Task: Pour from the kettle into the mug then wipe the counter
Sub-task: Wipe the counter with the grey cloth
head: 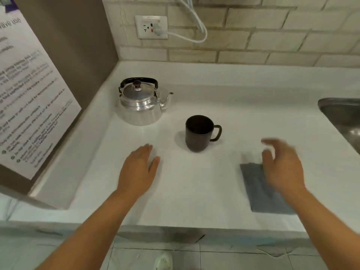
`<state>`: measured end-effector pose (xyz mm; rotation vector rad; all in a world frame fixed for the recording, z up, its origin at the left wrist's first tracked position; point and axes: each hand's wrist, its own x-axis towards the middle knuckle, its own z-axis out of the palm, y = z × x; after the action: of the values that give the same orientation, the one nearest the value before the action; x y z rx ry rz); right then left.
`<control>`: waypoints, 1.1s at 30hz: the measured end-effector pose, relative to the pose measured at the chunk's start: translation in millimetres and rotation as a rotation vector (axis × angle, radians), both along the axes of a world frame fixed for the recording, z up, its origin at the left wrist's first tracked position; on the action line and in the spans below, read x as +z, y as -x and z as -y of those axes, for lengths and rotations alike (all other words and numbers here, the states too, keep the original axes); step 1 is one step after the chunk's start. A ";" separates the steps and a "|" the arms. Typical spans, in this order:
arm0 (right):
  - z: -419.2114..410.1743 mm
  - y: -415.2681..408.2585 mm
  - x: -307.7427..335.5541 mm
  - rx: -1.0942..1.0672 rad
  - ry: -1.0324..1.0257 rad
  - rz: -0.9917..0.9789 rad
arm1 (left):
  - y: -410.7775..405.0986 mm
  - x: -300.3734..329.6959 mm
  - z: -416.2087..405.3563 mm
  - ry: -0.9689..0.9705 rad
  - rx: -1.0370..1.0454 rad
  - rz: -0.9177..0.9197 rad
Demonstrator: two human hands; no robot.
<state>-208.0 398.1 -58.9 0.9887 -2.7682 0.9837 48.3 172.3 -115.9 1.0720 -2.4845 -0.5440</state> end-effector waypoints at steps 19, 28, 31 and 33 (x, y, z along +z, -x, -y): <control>93.7 36.3 -74.3 0.412 -0.624 -0.098 | -13.1 -35.9 -8.6 0.048 0.035 0.115; 97.0 55.6 -67.4 0.481 -0.667 -0.143 | -13.1 -34.8 -9.1 0.029 0.041 0.117; 38.0 20.3 -73.0 0.417 -0.612 -0.122 | -12.9 -33.3 -9.8 0.017 0.042 0.122; 0.7 -27.1 -75.5 0.452 -0.581 -0.110 | -11.7 -31.1 -10.5 0.012 0.040 0.115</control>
<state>-180.8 397.4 -134.3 1.7281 -2.8419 0.0995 60.0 182.7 -147.0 1.1765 -2.5546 -0.4677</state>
